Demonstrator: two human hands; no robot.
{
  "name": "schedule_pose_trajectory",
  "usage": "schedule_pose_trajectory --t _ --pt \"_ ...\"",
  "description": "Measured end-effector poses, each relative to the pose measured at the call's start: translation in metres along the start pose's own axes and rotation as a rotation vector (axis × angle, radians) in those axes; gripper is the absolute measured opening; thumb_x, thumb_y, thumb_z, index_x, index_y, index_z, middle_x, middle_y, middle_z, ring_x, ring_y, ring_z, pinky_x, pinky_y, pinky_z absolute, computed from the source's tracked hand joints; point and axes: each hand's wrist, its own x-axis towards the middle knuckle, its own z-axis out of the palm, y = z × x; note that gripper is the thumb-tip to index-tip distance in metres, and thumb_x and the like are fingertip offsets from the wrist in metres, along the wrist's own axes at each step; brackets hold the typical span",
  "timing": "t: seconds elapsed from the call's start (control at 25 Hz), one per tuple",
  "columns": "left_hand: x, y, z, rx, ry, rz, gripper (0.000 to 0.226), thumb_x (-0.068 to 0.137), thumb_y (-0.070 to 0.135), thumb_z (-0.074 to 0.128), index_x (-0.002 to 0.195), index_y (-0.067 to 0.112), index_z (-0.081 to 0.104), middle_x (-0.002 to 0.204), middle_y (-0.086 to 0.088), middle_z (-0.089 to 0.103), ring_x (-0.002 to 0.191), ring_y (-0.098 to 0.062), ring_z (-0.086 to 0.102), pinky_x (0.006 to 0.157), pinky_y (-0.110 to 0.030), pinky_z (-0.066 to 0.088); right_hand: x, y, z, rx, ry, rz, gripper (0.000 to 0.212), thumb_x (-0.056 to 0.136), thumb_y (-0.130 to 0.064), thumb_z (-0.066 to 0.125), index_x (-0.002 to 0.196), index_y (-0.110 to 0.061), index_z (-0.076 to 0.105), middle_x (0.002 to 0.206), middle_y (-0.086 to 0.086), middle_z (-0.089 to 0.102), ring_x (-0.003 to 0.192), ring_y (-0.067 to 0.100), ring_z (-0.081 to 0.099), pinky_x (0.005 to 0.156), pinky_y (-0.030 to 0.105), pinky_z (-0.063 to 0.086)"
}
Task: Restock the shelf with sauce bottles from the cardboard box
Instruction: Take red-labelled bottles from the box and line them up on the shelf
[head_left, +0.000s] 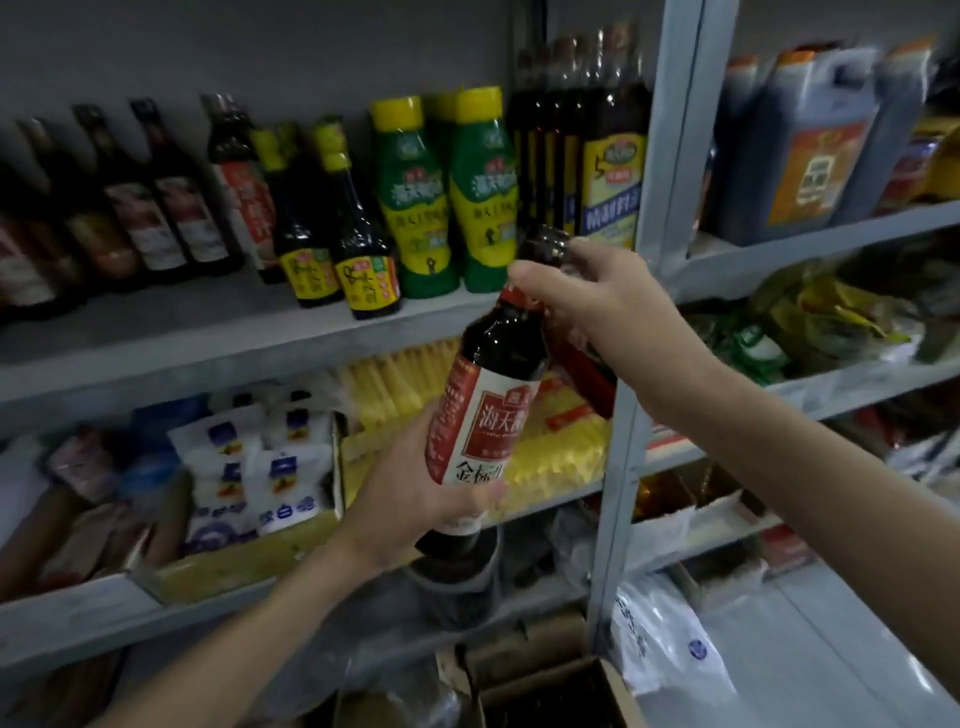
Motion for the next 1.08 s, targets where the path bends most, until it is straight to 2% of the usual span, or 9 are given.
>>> schedule_pose_trajectory --t 0.12,0.2,0.32,0.44,0.56,0.76,0.84,0.96,1.08 --pt "-0.017 0.036 -0.031 -0.013 0.125 -0.002 0.073 0.056 0.039 0.085 0.121 0.033 0.052 0.106 0.004 0.073 0.096 -0.017 0.072 0.081 -0.031 0.058 0.001 -0.024 0.03 0.045 -0.223 0.011 0.031 0.09 -0.04 0.068 0.113 -0.02 0.067 0.094 -0.015 0.076 0.08 -0.006 0.07 0.066 0.008 0.051" --pt "-0.029 0.05 -0.052 0.013 0.198 -0.015 0.073 0.053 0.042 0.085 0.118 0.035 0.051 0.105 0.004 0.072 0.094 -0.017 0.072 0.082 -0.036 0.057 0.002 -0.034 0.055 0.125 -0.327 0.04 0.038 0.088 -0.036 0.071 0.121 -0.02 0.063 0.1 -0.01 0.077 0.085 -0.004 0.071 0.065 0.006 0.051" --pt "-0.04 0.059 -0.086 0.082 0.261 -0.043 0.072 0.052 0.044 0.084 0.114 0.036 0.05 0.098 0.011 0.072 0.087 -0.011 0.072 0.074 -0.028 0.054 0.012 -0.042 0.094 0.301 -0.345 0.094 0.048 0.083 -0.025 0.078 0.125 -0.02 0.057 0.107 -0.004 0.076 0.091 0.002 0.073 0.07 0.013 0.055" --pt "-0.049 0.056 -0.122 0.131 0.315 -0.07 0.073 0.05 0.046 0.084 0.112 0.034 0.049 0.094 0.01 0.073 0.081 -0.01 0.072 0.071 -0.025 0.056 0.025 -0.045 0.138 0.472 -0.38 0.188 0.042 0.083 -0.019 0.077 0.12 -0.012 0.061 0.108 0.006 0.077 0.097 0.016 0.075 0.079 0.025 0.059" --pt "-0.055 0.043 -0.175 0.144 0.321 -0.101 0.069 0.056 0.036 0.088 0.112 0.03 0.048 0.093 0.007 0.074 0.081 -0.014 0.073 0.071 -0.03 0.06 0.039 -0.049 0.195 0.453 -0.447 0.219 0.03 0.083 -0.014 0.076 0.11 -0.003 0.068 0.104 0.013 0.077 0.098 0.026 0.075 0.085 0.033 0.061" --pt "-0.057 0.022 -0.289 0.245 0.314 -0.051 0.055 0.069 0.033 0.088 0.109 0.031 0.05 0.091 0.01 0.073 0.08 -0.007 0.071 0.07 -0.026 0.058 0.081 -0.08 0.294 0.405 -0.304 0.169 0.026 0.081 -0.015 0.08 0.1 0.001 0.072 0.092 0.012 0.079 0.087 0.024 0.077 0.079 0.032 0.062" --pt "-0.057 0.012 -0.337 0.307 0.35 -0.031 0.05 0.071 0.043 0.084 0.11 0.038 0.053 0.093 0.013 0.072 0.082 -0.002 0.069 0.073 -0.026 0.057 0.104 -0.1 0.335 0.374 -0.263 0.109 0.022 0.08 -0.014 0.08 0.097 -0.002 0.072 0.091 0.011 0.079 0.086 0.022 0.077 0.079 0.03 0.061" --pt "-0.056 -0.005 -0.396 0.412 0.345 -0.051 0.059 0.062 0.059 0.082 0.11 0.043 0.053 0.096 0.015 0.071 0.09 0.0 0.067 0.079 -0.029 0.057 0.133 -0.122 0.385 0.343 -0.198 0.022 0.02 0.08 -0.014 0.081 0.095 -0.005 0.071 0.091 0.009 0.078 0.087 0.02 0.077 0.08 0.03 0.061" --pt "-0.053 -0.02 -0.434 0.367 0.331 -0.034 0.057 0.065 0.05 0.084 0.111 0.037 0.053 0.099 0.014 0.072 0.087 0.006 0.067 0.081 -0.028 0.058 0.151 -0.131 0.417 0.295 -0.223 -0.026 0.027 0.082 -0.014 0.079 0.104 -0.002 0.069 0.095 0.008 0.078 0.09 0.019 0.076 0.081 0.031 0.061"
